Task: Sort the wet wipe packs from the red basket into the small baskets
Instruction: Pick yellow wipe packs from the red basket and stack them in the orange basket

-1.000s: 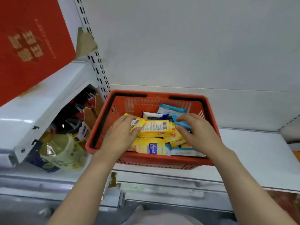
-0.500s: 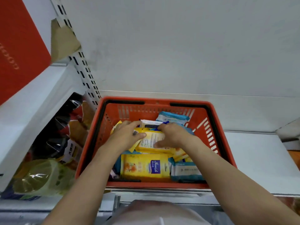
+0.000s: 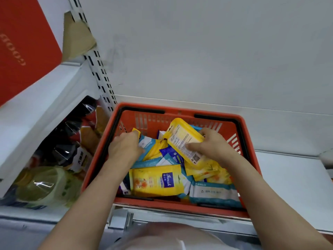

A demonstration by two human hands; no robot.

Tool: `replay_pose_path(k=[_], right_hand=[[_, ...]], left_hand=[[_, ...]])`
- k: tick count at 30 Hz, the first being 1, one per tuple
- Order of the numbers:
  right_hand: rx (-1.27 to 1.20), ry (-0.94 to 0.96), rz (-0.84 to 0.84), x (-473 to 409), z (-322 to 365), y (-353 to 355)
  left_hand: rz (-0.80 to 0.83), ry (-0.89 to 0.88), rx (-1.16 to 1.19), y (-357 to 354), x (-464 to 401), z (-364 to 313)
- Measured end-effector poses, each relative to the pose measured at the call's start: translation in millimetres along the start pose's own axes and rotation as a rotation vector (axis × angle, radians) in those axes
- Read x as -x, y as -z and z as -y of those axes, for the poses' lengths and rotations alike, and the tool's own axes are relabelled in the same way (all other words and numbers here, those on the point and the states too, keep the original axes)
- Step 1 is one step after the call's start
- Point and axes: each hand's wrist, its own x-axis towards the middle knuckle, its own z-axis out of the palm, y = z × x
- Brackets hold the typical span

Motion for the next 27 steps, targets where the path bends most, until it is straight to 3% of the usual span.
replay_pose_path(k=[2, 4, 7, 9, 13, 16, 23, 27], right_hand=[[-0.205, -0.003, -0.060, 3, 0, -5], [-0.326, 0.007, -0.154, 5, 4, -9], [-0.458, 0.005, -0.215, 12, 15, -20], [-0.578, -0.004, -0.149, 19, 26, -32], [-0.858, -0.030, 0.064, 36, 42, -47], [-0.870, 0.016, 0.154, 47, 44, -47], [-1.013, -0.054, -0.108, 64, 37, -38], [-1.034, -0.042, -0.171, 81, 24, -28]], left_hand=[[-0.153, 0.055, 0.191, 2, -1, 11], [-0.216, 0.094, 0.562, 7, -1, 17], [-0.163, 0.063, 1.042, 13, 4, 7], [-0.080, 0.040, 1.235, 11, 10, -6], [-0.013, 0.027, 1.344, 6, 18, -18], [-0.003, -0.022, 1.360, 10, 18, -14], [0.127, -0.036, 1.472, 10, 24, -5], [0.214, -0.069, 1.485, 11, 29, -9]])
